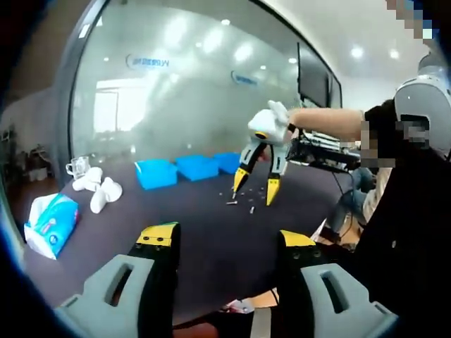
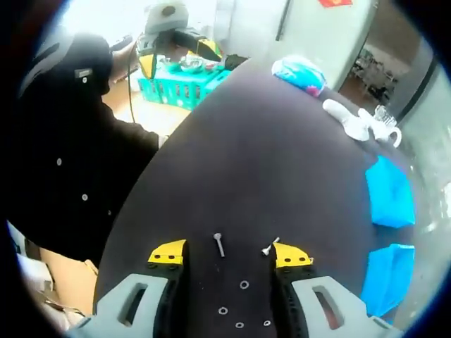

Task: Sort the screws, nuts, and washers into the corresponding bins

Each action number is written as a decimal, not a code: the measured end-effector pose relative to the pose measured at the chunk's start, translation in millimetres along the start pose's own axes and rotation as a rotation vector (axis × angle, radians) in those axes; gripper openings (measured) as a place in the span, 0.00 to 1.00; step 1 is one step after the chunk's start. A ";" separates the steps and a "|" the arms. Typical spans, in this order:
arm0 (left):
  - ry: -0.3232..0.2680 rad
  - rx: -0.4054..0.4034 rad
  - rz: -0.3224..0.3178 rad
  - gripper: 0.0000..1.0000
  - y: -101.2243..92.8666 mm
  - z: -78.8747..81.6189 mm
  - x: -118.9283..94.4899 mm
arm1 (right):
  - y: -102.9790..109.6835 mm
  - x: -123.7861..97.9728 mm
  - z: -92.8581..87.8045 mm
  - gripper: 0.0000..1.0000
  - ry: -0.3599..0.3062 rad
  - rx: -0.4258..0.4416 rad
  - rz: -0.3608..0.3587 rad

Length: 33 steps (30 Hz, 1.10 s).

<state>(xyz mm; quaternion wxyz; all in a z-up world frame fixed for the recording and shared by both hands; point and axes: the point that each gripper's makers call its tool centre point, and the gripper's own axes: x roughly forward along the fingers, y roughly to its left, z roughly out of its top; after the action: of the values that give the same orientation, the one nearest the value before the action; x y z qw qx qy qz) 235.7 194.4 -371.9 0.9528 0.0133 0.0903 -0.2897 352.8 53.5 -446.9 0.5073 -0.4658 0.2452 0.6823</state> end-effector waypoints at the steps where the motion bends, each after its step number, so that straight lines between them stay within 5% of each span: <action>1: 0.000 0.000 0.000 0.53 -0.3 -0.2 -0.1 | 0.4 1.7 -0.3 0.40 0.002 -0.001 0.004; 33: 0.000 -0.014 -0.005 0.52 -6.0 -3.7 -1.7 | 13.7 19.4 -6.2 0.10 0.032 0.050 0.074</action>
<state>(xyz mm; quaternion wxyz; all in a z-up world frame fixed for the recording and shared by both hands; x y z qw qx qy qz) 230.4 190.6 -375.0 0.9520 0.0065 0.0926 -0.2916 341.6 52.5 -468.7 0.4892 -0.4544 0.2872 0.6869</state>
